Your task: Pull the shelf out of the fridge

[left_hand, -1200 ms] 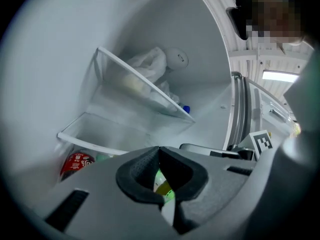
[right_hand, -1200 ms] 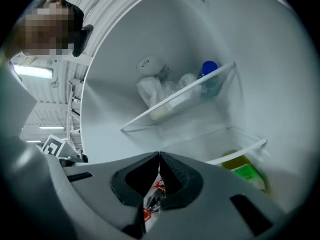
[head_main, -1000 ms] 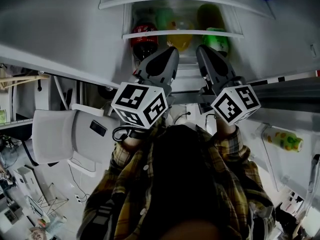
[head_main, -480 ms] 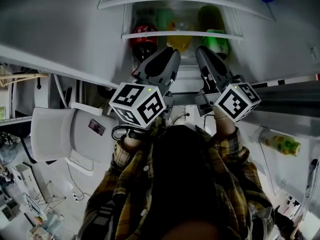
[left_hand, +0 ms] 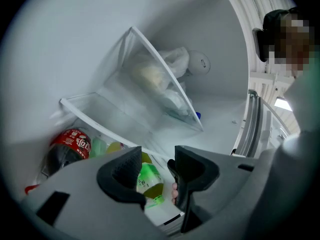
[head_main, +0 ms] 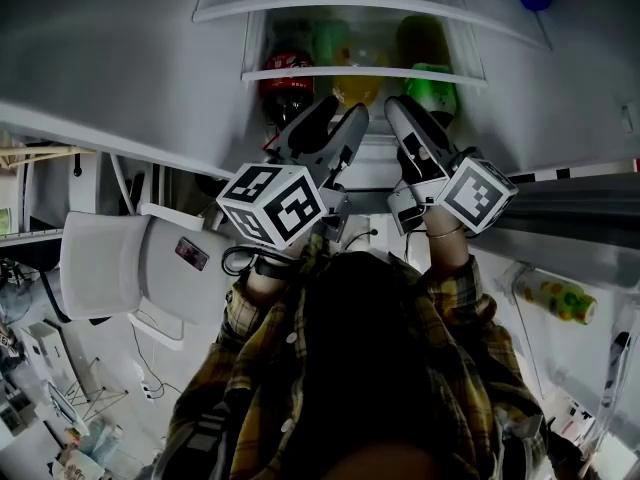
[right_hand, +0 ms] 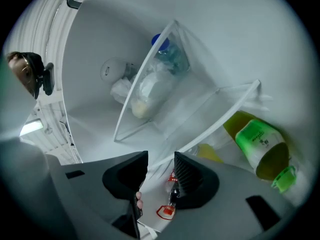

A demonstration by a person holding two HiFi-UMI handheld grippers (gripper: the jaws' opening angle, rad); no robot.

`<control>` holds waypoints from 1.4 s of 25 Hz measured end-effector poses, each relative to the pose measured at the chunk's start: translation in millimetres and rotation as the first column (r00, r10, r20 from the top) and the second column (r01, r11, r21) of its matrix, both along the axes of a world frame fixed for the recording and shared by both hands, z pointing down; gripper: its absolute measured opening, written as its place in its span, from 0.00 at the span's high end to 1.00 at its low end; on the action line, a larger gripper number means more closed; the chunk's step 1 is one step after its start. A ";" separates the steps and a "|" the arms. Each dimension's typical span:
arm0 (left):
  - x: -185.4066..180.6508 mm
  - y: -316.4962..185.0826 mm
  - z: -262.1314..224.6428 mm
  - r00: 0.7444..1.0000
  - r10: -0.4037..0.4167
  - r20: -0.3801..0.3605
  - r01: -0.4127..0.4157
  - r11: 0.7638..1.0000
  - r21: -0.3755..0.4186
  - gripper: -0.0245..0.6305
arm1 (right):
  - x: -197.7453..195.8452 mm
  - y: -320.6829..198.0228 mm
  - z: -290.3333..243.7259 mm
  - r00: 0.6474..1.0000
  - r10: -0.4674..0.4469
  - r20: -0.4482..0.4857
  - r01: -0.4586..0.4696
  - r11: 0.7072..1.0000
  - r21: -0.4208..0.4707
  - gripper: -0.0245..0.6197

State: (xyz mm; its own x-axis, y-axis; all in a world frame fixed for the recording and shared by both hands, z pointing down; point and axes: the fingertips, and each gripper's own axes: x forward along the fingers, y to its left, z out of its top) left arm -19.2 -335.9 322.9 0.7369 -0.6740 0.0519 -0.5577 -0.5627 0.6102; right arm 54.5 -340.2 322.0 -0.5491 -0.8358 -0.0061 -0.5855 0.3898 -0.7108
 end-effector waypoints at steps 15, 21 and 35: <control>7.7 -38.3 31.7 0.976 -0.079 -0.203 0.033 0.975 -0.221 0.66 | 11.8 -30.8 24.0 0.963 0.020 0.267 0.015 0.992 -0.129 0.73; 7.4 -60.6 29.5 0.957 -0.122 -0.262 0.050 0.963 -0.266 0.66 | 13.6 -49.7 30.4 0.945 0.053 0.322 0.003 0.986 -0.168 0.73; 7.2 -100.8 34.5 0.930 -0.198 -0.310 0.091 0.940 -0.328 0.66 | 23.2 -87.1 37.8 0.903 0.155 0.402 -0.067 0.972 -0.224 0.73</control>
State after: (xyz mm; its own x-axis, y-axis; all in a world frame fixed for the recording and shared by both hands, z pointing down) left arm -12.0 -436.7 357.3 0.6425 -0.7653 0.0390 -0.3526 -0.2500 0.9018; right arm 77.8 -427.3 359.8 -0.4372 -0.8985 -0.0386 -0.2522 0.1637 -0.9537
